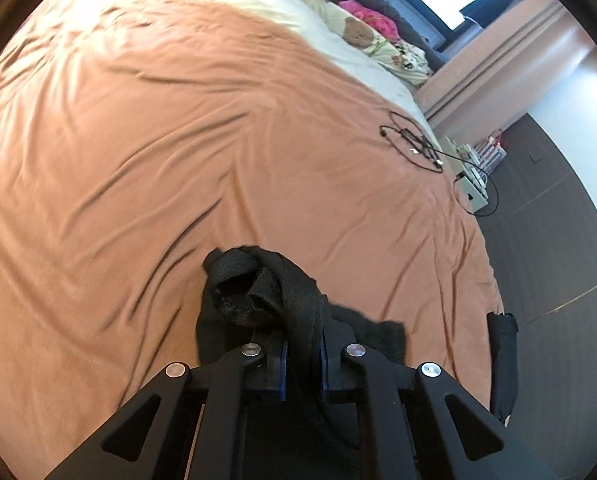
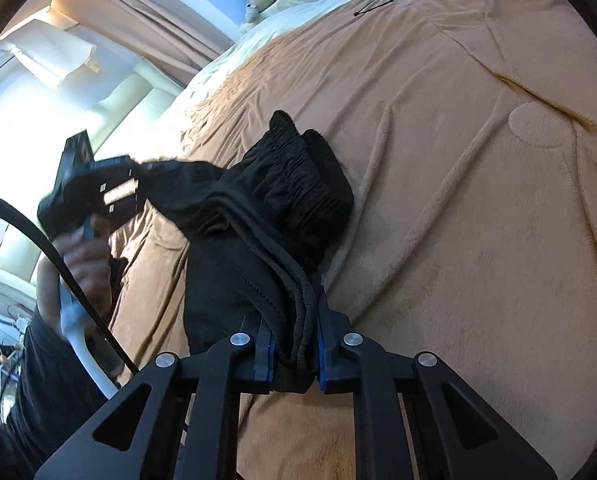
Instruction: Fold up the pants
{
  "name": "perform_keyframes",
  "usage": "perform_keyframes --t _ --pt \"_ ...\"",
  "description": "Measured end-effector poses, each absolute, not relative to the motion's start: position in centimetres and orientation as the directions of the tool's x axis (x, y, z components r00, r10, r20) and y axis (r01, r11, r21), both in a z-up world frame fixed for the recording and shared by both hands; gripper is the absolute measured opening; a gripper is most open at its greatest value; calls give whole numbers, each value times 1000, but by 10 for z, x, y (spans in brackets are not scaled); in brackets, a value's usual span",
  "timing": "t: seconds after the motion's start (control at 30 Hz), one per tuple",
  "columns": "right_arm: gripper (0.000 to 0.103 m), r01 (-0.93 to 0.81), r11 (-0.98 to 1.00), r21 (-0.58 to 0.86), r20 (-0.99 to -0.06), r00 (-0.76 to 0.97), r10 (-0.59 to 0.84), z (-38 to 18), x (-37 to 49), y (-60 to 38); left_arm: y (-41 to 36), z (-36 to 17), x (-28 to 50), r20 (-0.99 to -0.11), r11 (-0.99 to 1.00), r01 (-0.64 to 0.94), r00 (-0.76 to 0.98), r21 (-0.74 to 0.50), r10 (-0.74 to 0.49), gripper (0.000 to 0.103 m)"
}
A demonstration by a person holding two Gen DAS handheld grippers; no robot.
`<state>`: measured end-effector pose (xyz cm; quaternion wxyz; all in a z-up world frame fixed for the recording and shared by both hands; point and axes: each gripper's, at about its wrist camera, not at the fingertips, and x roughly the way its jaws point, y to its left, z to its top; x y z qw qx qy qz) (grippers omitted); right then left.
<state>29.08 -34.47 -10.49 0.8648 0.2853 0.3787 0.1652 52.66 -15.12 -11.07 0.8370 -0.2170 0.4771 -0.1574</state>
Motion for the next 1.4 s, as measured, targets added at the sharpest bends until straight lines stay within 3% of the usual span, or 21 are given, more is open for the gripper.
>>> perform_keyframes --t 0.4,0.47,0.53,0.6,1.1,1.2,1.33,1.4 --pt "6 -99 735 671 -521 642 562 -118 270 -352 -215 -106 566 -763 873 131 438 -469 -475 15" --pt "6 -101 731 675 -519 640 567 -120 268 -354 -225 -106 569 -776 885 146 432 -443 -460 30" --pt "5 -97 731 675 -520 640 565 -121 268 -357 -228 -104 566 -765 883 165 447 -439 -464 60" --pt "6 -90 726 682 -518 643 565 -122 268 -361 -227 -100 561 -747 878 181 468 -442 -473 70" --pt "5 -43 693 719 -503 656 563 -134 247 -373 -161 -146 503 -813 902 103 398 -419 -424 70" --pt "14 -32 715 698 -517 669 534 -128 243 -376 -152 -158 486 -819 896 93 374 -435 -436 70" --pt "50 -14 758 653 -537 697 476 -113 239 -378 -144 -167 467 -814 882 80 354 -464 -460 70" --pt "51 -25 758 652 -521 712 471 -104 239 -380 -140 -171 459 -809 871 70 342 -486 -479 70"
